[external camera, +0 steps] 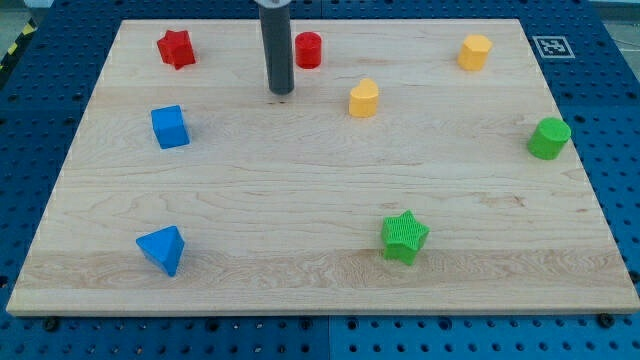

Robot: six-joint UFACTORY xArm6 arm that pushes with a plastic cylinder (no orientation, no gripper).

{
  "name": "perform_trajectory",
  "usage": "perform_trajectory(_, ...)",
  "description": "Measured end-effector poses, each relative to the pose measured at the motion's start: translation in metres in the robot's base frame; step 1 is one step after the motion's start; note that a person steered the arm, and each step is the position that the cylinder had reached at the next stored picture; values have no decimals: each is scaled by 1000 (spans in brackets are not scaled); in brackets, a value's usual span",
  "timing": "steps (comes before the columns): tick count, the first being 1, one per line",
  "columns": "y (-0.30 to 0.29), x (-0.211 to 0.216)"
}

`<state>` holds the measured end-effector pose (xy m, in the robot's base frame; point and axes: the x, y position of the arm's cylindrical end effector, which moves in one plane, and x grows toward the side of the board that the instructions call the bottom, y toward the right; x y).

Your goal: Push yellow heart to the below right

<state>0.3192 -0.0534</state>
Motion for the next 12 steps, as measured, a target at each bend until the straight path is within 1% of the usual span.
perform_trajectory(1, 55, -3)
perform_trajectory(2, 137, 45)
perform_trajectory(3, 203, 121)
perform_trajectory(4, 230, 145)
perform_trajectory(5, 227, 119)
perform_trajectory(6, 200, 90)
perform_trajectory(7, 153, 89)
perform_trajectory(8, 154, 114)
perform_trajectory(9, 203, 167)
perform_trajectory(10, 234, 193)
perform_trajectory(11, 227, 192)
perform_trajectory(12, 243, 207)
